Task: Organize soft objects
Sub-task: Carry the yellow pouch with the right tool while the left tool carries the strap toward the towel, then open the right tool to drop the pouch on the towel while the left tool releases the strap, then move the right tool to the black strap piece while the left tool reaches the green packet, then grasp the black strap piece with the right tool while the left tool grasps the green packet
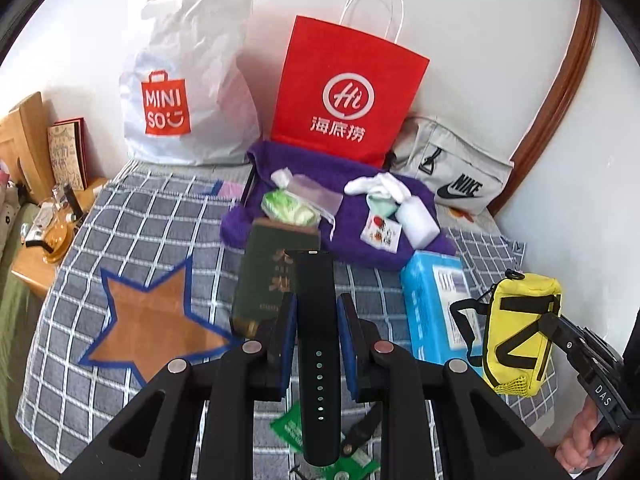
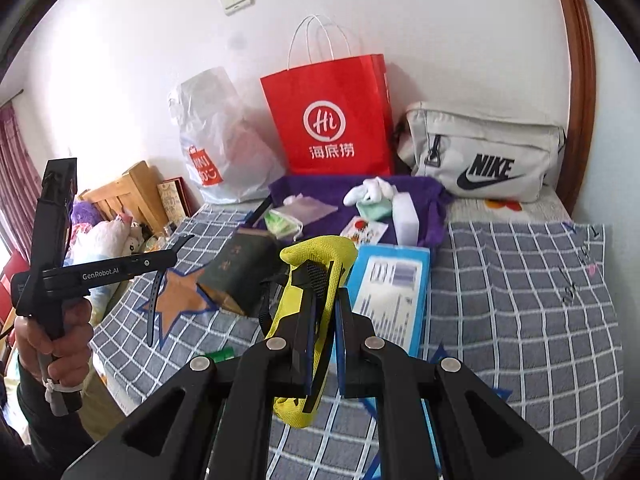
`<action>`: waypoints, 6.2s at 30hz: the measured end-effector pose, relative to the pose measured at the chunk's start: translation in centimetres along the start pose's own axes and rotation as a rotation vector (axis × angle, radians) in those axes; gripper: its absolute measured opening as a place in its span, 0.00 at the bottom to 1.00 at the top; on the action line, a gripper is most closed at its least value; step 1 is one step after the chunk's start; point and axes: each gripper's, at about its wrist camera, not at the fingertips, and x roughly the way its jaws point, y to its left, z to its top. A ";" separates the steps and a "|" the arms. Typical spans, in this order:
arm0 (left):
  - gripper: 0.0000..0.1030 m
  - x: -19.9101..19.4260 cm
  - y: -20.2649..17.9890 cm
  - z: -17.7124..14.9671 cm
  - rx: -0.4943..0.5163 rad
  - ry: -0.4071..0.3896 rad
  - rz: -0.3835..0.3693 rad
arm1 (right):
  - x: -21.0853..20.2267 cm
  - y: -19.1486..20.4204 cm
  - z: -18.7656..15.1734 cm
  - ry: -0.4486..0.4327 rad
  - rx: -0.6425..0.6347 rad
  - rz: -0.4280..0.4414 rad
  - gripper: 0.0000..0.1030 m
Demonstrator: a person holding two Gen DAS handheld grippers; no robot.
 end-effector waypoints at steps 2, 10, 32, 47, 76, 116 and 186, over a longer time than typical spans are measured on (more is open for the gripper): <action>0.19 0.3 0.1 0.8 -0.002 -0.001 -0.001 | 0.5 -0.1 0.8 -0.006 0.001 -0.004 0.09; 0.19 2.0 0.1 3.9 0.003 -0.003 -0.006 | 2.8 -0.8 3.7 -0.025 0.001 -0.010 0.09; 0.19 8.5 1.4 10.6 -0.031 0.003 -0.006 | 11.5 -3.3 9.7 -0.029 0.016 -0.028 0.09; 0.19 15.0 1.3 13.3 -0.043 0.066 -0.022 | 19.2 -5.5 10.9 0.056 0.008 -0.021 0.09; 0.19 24.4 2.2 14.4 -0.118 0.189 -0.042 | 24.3 -7.9 9.9 0.182 -0.056 -0.050 0.15; 0.38 6.0 2.9 2.0 -0.120 0.156 0.075 | 7.4 0.7 1.0 0.161 -0.009 0.046 0.49; 0.38 5.3 7.6 -10.2 -0.172 0.286 0.016 | 10.7 4.6 -12.1 0.326 -0.098 0.007 0.42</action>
